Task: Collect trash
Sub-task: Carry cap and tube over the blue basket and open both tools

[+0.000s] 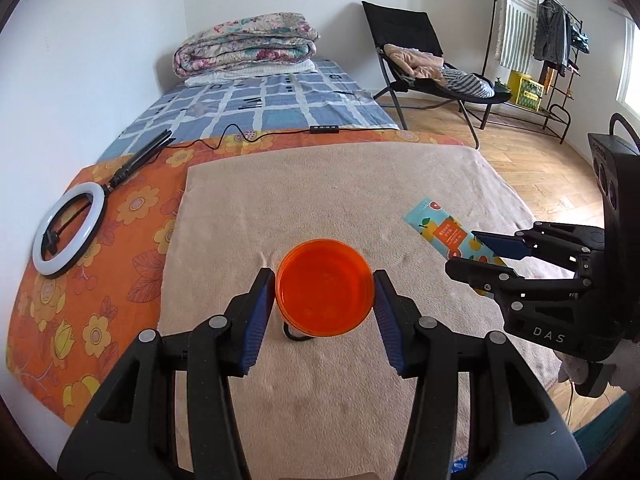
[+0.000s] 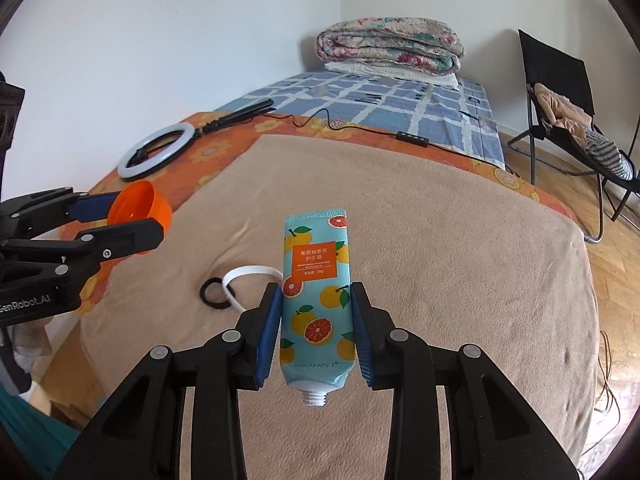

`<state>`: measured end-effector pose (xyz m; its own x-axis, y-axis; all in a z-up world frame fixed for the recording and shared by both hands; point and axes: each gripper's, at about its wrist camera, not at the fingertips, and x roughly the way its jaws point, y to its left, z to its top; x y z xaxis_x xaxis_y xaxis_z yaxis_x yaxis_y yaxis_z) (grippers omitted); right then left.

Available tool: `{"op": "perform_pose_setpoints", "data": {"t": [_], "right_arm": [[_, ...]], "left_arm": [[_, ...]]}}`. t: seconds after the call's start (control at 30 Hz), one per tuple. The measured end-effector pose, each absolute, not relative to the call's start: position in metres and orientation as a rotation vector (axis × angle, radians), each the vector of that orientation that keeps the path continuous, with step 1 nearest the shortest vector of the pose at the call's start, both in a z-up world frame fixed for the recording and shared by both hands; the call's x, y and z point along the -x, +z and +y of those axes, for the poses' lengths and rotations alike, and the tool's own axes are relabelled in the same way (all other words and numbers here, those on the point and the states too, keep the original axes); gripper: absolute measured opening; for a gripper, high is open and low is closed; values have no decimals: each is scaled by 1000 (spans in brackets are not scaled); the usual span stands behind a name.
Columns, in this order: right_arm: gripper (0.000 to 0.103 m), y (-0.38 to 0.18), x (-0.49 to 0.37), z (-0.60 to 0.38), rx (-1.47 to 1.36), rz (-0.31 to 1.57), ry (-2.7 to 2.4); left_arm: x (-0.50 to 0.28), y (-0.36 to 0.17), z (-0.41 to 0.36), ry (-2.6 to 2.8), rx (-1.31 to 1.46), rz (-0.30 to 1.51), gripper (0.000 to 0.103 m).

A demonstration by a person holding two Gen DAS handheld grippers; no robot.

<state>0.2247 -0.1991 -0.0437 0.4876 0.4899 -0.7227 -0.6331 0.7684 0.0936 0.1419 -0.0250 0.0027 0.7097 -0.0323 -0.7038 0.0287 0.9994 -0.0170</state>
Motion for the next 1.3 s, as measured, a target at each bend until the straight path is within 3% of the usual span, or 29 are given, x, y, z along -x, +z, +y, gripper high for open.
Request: {"op": "perform_pose_setpoints", "data": {"t": [0.6,1.0,1.3], "right_arm": [[32,-34,-95,-232,228,802,781],[32,-70,-42,-234,268,883,819],[32,-95,-19,-235,289,949,837]], "left_arm": [[-15,13,-62,-101,-55,711,50],[14,-15,-72,-122,-67,764,50],[25,-68,-72,-138,-80,902,50]]}}
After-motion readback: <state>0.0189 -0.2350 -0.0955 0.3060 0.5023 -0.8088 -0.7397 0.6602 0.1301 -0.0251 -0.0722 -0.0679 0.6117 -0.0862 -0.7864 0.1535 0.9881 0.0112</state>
